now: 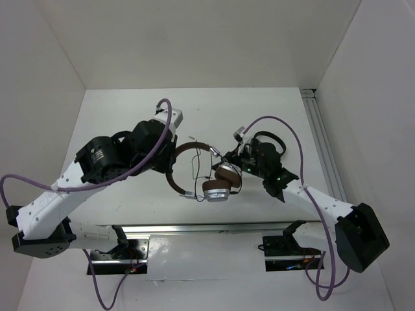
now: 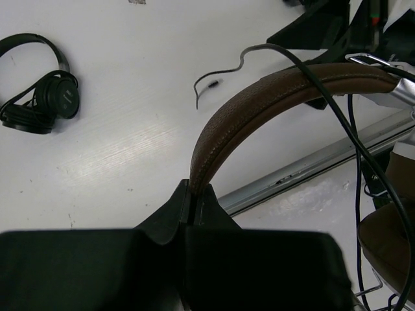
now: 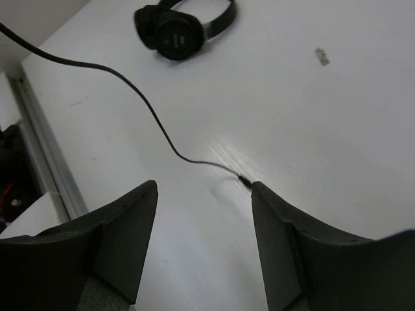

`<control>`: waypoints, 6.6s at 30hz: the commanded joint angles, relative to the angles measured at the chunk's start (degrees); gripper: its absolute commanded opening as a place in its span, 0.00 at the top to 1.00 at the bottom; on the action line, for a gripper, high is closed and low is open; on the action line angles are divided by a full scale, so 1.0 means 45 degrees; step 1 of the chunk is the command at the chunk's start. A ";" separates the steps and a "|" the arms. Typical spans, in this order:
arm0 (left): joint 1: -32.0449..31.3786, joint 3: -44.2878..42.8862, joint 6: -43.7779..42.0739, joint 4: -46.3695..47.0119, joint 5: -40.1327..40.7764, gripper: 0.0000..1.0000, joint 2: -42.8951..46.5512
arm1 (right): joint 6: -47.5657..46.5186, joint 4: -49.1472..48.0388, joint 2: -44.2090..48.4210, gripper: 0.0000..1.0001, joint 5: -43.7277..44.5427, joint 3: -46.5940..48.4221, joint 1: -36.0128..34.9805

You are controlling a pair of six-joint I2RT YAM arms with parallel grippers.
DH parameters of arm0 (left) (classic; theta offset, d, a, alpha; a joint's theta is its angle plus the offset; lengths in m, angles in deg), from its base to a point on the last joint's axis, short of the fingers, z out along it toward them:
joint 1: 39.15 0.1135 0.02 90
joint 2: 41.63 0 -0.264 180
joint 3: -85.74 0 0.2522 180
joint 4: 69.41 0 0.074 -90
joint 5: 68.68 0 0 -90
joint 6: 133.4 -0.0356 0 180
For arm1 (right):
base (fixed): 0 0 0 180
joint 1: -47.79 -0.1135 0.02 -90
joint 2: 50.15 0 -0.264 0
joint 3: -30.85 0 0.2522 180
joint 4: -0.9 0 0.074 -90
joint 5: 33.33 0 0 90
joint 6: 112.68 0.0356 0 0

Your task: Wrap the headphones

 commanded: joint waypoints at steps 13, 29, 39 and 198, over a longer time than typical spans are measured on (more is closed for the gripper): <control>-0.0045 -0.0978 0.1115 0.0562 -0.0857 1.00 -0.0360 | 0.0508 -0.5193 -0.4030 0.33 -0.1851 0.0791 -0.1864; -0.0045 -0.1331 0.1641 0.0054 -0.0390 1.00 0.0167 | 0.1796 -0.9018 -0.7509 0.73 -0.1030 0.0832 -0.2119; 0.0501 -0.1331 0.2989 0.0306 0.1522 1.00 0.0050 | 0.2071 -0.9141 -0.7705 0.97 -0.0074 0.0011 -0.3015; -0.2193 0.0229 -0.3593 -0.0102 -0.2502 1.00 -0.5087 | -0.0039 0.3071 0.0637 0.00 -0.0616 0.2725 0.1257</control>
